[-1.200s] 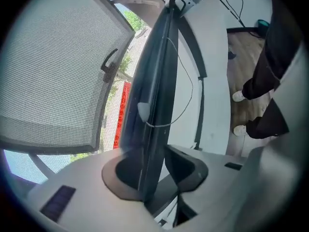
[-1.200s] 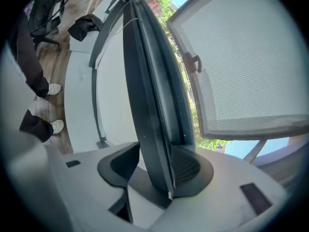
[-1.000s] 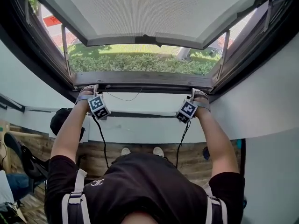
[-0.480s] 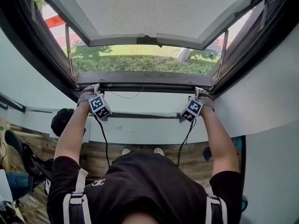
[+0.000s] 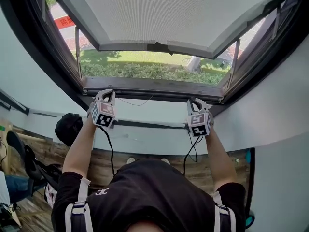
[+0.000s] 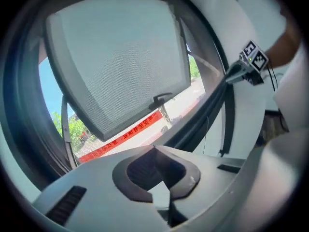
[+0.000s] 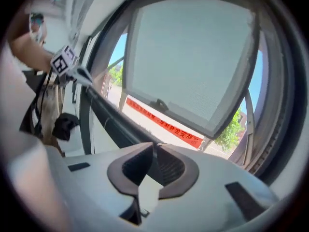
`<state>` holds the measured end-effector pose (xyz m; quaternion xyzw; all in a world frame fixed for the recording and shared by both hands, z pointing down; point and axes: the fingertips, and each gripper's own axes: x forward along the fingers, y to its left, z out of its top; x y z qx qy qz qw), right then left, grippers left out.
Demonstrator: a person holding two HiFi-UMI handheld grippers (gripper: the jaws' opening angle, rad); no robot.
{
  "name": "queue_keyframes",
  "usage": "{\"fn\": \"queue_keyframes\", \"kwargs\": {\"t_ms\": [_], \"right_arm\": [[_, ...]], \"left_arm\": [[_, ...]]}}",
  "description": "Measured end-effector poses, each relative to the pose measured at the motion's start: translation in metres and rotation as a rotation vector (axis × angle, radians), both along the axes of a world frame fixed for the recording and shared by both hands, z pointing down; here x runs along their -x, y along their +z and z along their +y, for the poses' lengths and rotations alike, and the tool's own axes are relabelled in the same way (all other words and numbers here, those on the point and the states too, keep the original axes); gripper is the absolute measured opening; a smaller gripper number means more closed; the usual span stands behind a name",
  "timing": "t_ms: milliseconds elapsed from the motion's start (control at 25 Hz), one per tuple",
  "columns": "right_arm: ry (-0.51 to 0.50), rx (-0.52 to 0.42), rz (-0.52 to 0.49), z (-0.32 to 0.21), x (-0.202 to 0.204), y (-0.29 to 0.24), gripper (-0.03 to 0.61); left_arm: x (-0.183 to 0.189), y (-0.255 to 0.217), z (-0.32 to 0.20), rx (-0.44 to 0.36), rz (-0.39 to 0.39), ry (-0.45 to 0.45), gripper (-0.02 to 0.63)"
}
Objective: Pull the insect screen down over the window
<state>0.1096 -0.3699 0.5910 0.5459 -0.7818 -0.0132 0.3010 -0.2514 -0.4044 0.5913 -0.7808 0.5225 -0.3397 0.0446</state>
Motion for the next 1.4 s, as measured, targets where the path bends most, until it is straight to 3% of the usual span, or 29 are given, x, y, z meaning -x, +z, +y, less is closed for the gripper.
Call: {"fn": "queue_keyframes", "kwargs": {"t_ms": [80, 200, 360, 480, 680, 1400], "right_arm": [[0.011, -0.05, -0.141, 0.0, 0.014, -0.019, 0.008], [-0.021, -0.138, -0.276, 0.006, 0.038, -0.062, 0.007], [-0.078, -0.212, -0.409, 0.03, 0.073, -0.111, 0.006], [-0.089, -0.246, -0.485, 0.043, 0.09, -0.124, 0.005], [-0.04, -0.237, -0.519, 0.051, 0.099, -0.107, 0.004], [-0.035, -0.258, -0.537, 0.061, 0.114, -0.12, 0.003]], "left_arm": [[-0.013, -0.024, 0.006, -0.039, 0.127, -0.028, 0.015], [-0.033, -0.06, 0.02, -0.1, 0.304, -0.077, 0.015], [-0.054, -0.095, 0.05, -0.17, 0.426, -0.112, 0.015], [-0.065, -0.1, 0.069, -0.192, 0.434, -0.123, 0.015], [-0.079, -0.096, 0.091, -0.196, 0.406, -0.103, 0.015], [-0.094, -0.103, 0.106, -0.214, 0.453, -0.027, 0.015]]}}
